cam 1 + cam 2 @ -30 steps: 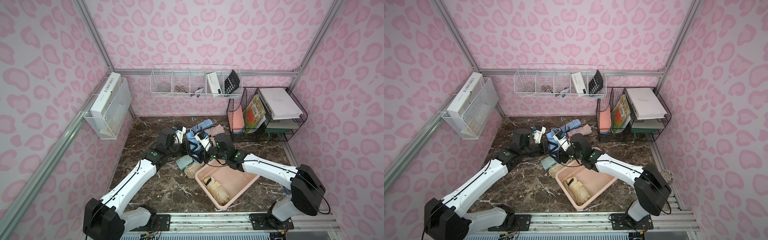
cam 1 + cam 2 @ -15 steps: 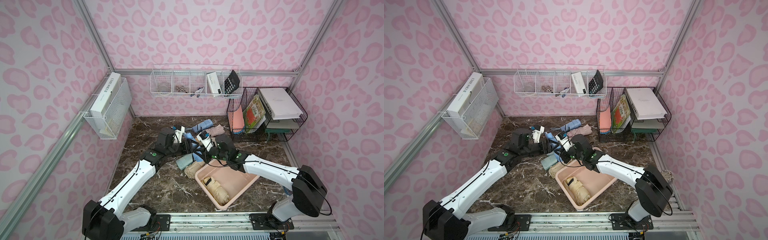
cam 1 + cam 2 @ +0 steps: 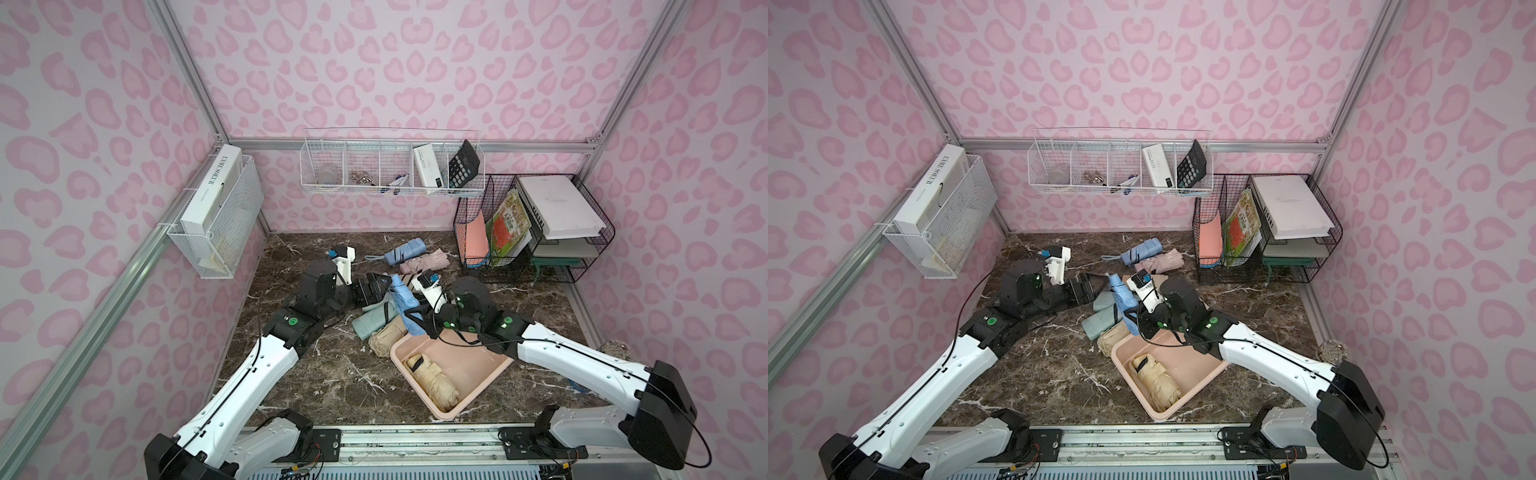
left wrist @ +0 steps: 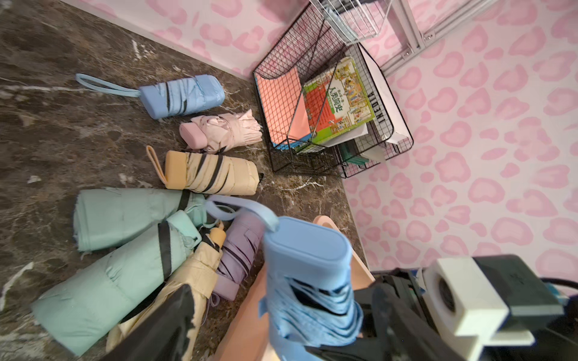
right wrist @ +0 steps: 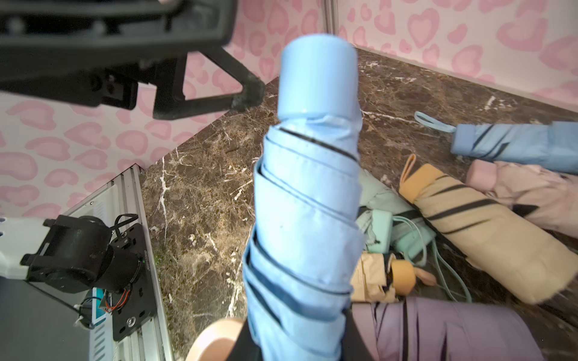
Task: Put the umbrella into the storage box
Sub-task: Pick up the umbrella from the center of the board, then place the umbrella in the storage box.
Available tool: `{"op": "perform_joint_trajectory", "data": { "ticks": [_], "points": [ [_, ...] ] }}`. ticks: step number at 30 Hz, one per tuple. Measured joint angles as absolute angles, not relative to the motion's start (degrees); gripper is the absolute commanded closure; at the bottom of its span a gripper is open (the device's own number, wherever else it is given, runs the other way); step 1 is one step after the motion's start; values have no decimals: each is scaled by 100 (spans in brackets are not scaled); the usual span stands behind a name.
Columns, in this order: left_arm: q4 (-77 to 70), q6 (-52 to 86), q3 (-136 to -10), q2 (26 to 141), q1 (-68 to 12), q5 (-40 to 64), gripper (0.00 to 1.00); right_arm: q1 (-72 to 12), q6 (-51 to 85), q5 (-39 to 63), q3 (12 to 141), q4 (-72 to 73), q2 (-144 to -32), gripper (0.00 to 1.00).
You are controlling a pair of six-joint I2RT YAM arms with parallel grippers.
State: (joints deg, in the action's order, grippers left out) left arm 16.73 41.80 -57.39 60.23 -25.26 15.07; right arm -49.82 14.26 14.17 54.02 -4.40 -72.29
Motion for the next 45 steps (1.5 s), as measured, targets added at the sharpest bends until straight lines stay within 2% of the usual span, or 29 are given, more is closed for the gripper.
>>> {"op": "perform_joint_trajectory", "data": {
  "ticks": [10,19,33,45],
  "points": [
    [2362,4394,-5474,5935,-2504,543,20,-5135,1890,757,5688,-3024,-6016,90],
    [2620,4611,-5290,6084,-2486,379,22,-5478,2392,412,5736,-4482,-6248,91],
    [3118,4604,-4982,6020,-2464,255,24,-5542,2720,-86,5465,-4567,-7572,90],
    [3391,4491,-4862,5992,-2447,174,24,-5142,2827,78,5664,-3636,-8521,87]
  ]
}}
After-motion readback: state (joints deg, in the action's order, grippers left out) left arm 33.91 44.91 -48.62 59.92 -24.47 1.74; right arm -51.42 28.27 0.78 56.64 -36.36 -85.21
